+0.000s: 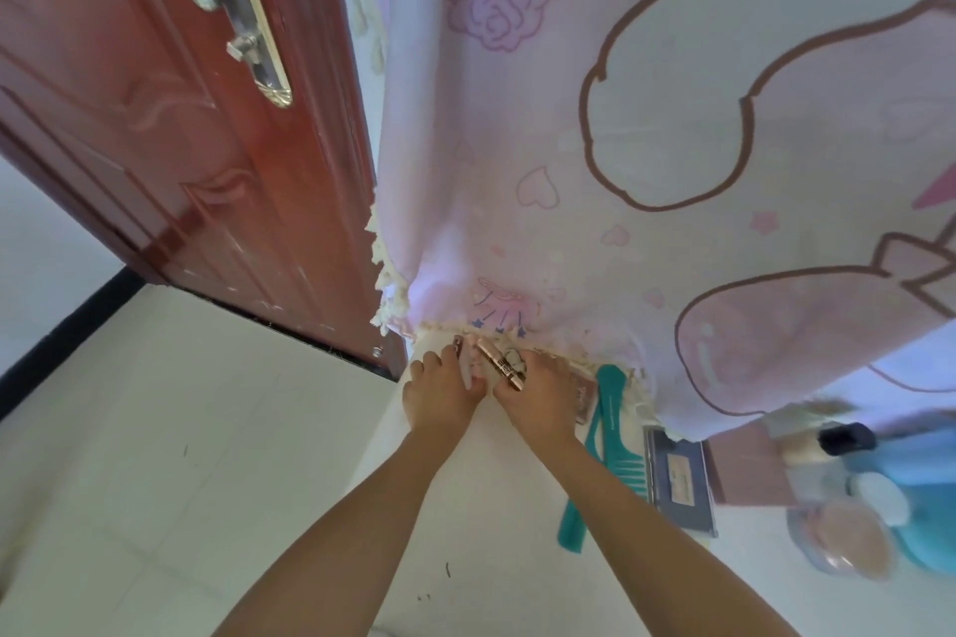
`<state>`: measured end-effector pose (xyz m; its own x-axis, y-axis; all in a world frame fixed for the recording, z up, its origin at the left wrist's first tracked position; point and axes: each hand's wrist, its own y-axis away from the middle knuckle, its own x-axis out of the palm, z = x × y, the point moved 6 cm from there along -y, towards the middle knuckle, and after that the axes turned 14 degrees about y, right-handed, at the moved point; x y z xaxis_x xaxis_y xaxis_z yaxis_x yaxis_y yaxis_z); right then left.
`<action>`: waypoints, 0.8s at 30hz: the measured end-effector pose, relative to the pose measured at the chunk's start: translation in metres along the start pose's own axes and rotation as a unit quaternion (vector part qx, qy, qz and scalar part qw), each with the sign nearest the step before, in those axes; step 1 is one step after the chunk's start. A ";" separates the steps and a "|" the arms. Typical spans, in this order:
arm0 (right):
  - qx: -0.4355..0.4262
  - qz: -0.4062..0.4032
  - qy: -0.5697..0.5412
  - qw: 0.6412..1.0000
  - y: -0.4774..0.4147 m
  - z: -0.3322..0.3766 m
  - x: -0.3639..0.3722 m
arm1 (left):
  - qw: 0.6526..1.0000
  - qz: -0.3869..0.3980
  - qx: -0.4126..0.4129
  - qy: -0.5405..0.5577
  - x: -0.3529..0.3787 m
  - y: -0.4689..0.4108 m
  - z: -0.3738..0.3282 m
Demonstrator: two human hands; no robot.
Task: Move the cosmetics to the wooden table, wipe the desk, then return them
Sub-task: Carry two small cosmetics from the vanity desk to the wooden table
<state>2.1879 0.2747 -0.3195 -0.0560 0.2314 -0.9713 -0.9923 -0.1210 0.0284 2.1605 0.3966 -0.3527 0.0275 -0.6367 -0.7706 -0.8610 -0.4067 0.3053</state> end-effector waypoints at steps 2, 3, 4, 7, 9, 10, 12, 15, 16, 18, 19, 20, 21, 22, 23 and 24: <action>0.001 -0.030 -0.040 0.999 0.008 -0.008 -0.006 | 1.000 0.003 0.003 -0.002 0.005 0.000 -0.005; 0.012 -0.030 -0.049 0.998 0.013 -0.013 -0.007 | 1.000 0.004 0.006 -0.007 0.007 0.000 -0.007; 0.025 -0.024 -0.056 0.998 0.018 -0.017 -0.006 | 1.000 0.004 0.009 -0.014 0.009 0.001 -0.008; 0.038 -0.085 -0.080 0.992 0.038 -0.024 -0.008 | 0.999 -0.002 0.030 -0.039 0.012 0.002 -0.008; 0.033 -0.122 -0.099 0.987 0.052 -0.025 -0.012 | 0.999 -0.004 0.034 -0.020 0.012 0.003 -0.004; 0.021 -0.141 -0.093 0.985 0.056 -0.025 -0.016 | 1.000 -0.004 0.030 -0.001 0.011 0.004 -0.003; 0.009 -0.161 -0.078 0.984 0.064 -0.028 -0.021 | 0.999 -0.005 0.022 0.030 0.009 0.008 0.001; 0.008 -0.160 -0.084 0.984 0.070 -0.036 -0.020 | 0.999 0.005 0.022 0.029 0.010 0.015 0.008; 0.008 -0.160 -0.083 0.984 0.073 -0.038 -0.020 | 0.999 0.011 0.023 0.021 0.011 0.017 0.010; 0.010 -0.158 -0.075 0.984 0.077 -0.040 -0.021 | 0.999 0.021 0.026 0.004 0.011 0.020 0.014; 0.009 -0.156 -0.072 0.985 0.079 -0.040 -0.021 | 0.999 0.025 0.029 0.000 0.011 0.021 0.015; 0.008 -0.156 -0.068 0.985 0.082 -0.040 -0.021 | 0.999 0.029 0.030 0.006 0.010 0.021 0.016; 0.006 -0.156 -0.066 0.986 0.085 -0.040 -0.020 | 0.999 0.032 0.026 0.024 0.010 0.022 0.017; 0.004 -0.159 -0.063 0.985 0.087 -0.040 -0.020 | 0.998 0.031 0.018 0.051 0.008 0.022 0.017; 0.003 -0.160 -0.060 0.985 0.088 -0.040 -0.020 | 0.996 0.026 0.010 0.080 0.006 0.022 0.018; 0.003 -0.159 -0.057 0.986 0.090 -0.040 -0.020 | 0.994 0.020 0.005 0.108 0.003 0.023 0.019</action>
<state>2.1041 0.2210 -0.3066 0.2467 0.3634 -0.8984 -0.9621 -0.0197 -0.2721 2.1315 0.3977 -0.3588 0.1010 -0.7786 -0.6193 -0.8687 -0.3725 0.3266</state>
